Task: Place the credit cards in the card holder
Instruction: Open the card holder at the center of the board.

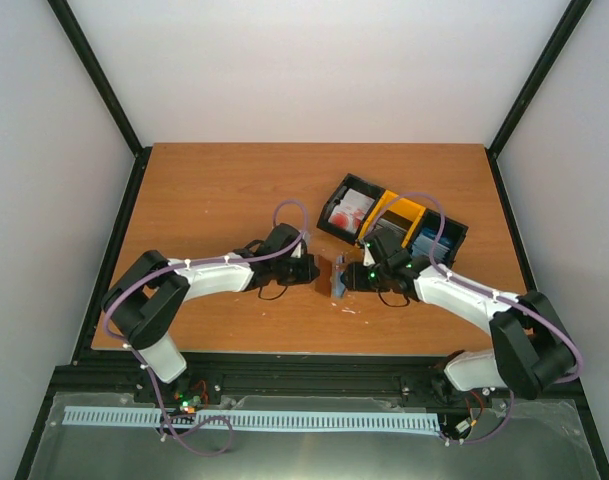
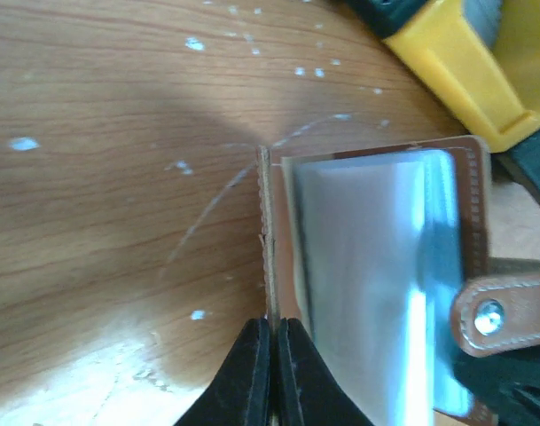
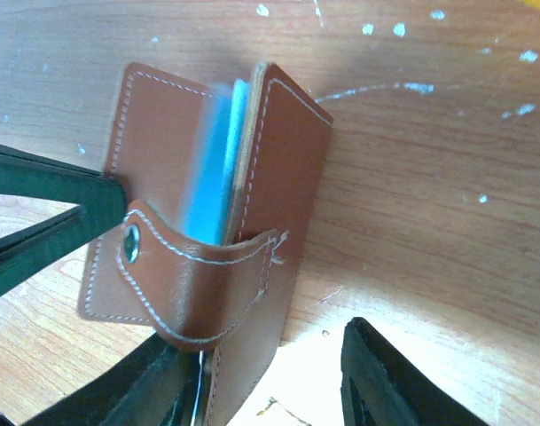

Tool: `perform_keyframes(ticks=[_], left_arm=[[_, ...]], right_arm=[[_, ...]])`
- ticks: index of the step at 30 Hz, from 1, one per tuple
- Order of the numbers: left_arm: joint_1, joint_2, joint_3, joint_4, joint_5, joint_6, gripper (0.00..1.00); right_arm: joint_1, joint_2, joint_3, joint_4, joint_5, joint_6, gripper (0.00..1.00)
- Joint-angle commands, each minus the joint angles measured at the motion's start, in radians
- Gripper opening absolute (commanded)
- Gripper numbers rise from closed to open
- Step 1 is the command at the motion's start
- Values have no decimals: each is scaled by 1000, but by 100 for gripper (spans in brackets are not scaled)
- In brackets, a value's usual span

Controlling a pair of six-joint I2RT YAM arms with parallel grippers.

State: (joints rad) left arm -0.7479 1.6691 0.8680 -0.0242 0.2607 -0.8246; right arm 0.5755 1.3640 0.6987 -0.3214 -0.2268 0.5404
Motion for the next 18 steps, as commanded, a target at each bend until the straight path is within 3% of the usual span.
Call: perform_keyframes(ticks=[1,10,18], left_arm=[[3,20,20,-70,-83,-30,1],[3,2,12,-32,-39,-8,1],[3,-43,-9,73,102,48,1]], right_arm=[[-7,-42,-1,-17,34,1,43],[-7,30,-12,11,-1,-18,41],[-6,-50,-26,74,-78,-24,55]])
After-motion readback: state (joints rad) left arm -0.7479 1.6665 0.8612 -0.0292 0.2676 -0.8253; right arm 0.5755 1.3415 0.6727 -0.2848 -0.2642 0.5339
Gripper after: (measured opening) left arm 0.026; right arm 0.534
